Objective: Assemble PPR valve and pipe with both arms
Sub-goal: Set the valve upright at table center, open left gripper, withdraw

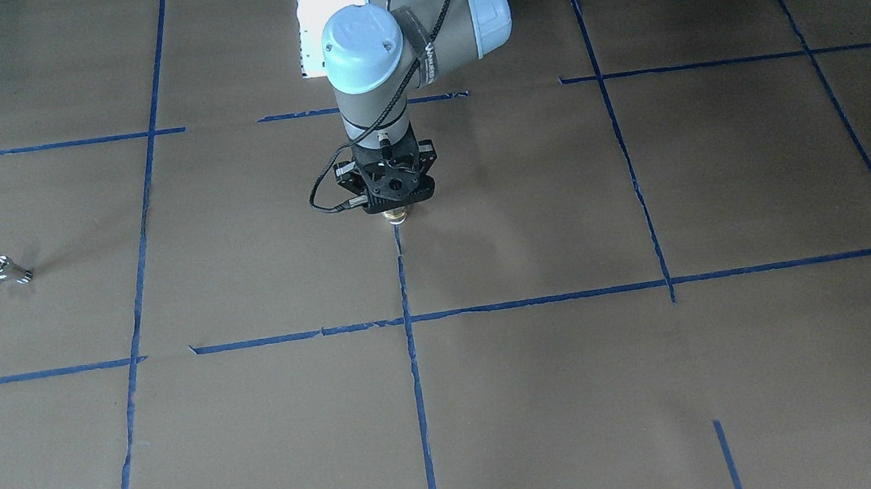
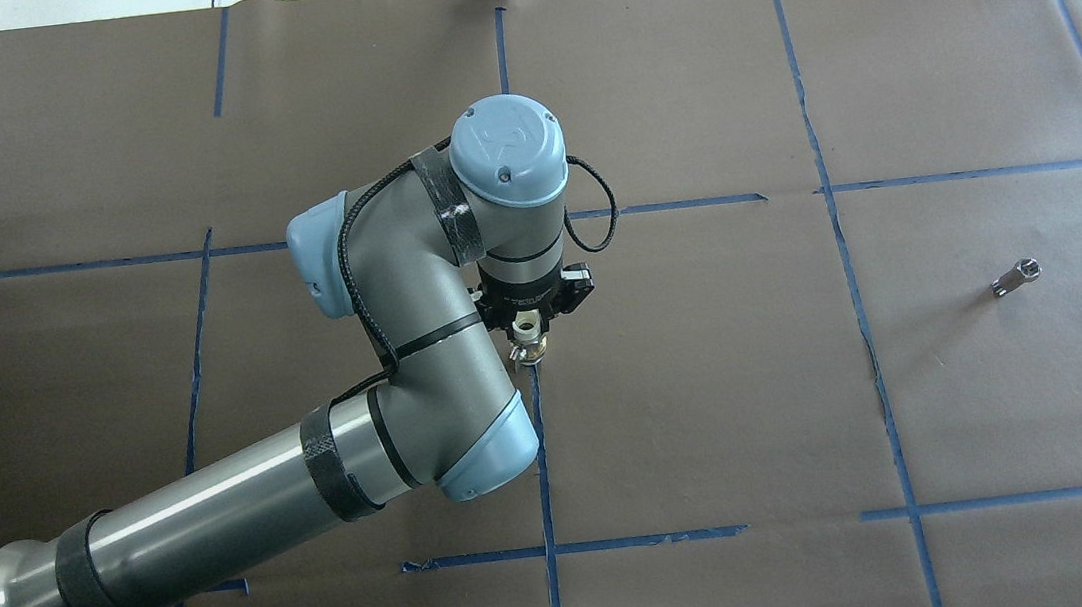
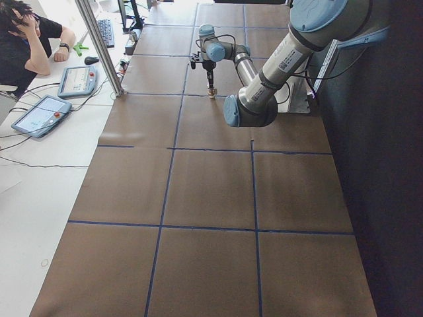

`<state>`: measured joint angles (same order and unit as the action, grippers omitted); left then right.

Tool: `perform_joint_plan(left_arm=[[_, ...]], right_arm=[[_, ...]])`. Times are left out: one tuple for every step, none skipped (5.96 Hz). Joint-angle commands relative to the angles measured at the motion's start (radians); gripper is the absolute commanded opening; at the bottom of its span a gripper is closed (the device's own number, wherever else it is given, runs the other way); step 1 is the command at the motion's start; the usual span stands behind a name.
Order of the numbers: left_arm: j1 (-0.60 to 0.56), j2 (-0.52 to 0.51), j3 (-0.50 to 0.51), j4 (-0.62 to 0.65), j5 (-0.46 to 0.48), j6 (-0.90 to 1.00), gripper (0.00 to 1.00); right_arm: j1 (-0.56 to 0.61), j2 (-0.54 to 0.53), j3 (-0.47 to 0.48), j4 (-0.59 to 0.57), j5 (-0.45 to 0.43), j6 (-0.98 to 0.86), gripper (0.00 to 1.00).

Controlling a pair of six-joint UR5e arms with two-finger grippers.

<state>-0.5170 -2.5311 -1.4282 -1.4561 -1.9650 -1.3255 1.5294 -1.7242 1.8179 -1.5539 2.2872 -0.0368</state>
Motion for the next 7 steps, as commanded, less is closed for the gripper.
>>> perform_joint_plan(left_arm=[[0.0,0.002,0.0,-0.004,0.0,0.0,0.95],[0.0,0.009,-0.008,-0.006,0.0,-0.001,1.0],[-0.003,0.009,-0.027,-0.001,-0.003,0.002,1.0],[-0.017,0.046,-0.102,0.019,-0.008,0.011,1.0],[-0.03,0.149,-0.226,0.029,-0.011,0.064,1.0],[-0.073,0.238,-0.35,0.11,-0.018,0.18,1.0],[-0.137,0.332,-0.442,0.159,-0.049,0.344,1.0]], right_arm=[[0.0,0.0,0.0,0.0,0.0,0.0,1.0],[-0.002,0.0,0.0,0.0,0.0,0.0,1.0],[-0.002,0.001,0.0,0.0,0.0,0.0,1.0],[-0.005,0.002,0.0,0.0,0.003,0.0,1.0],[-0.021,0.009,0.0,-0.002,0.002,0.0,1.0],[-0.025,0.009,0.001,0.0,0.005,0.0,1.0],[-0.028,0.009,0.001,0.002,0.02,0.0,1.0]])
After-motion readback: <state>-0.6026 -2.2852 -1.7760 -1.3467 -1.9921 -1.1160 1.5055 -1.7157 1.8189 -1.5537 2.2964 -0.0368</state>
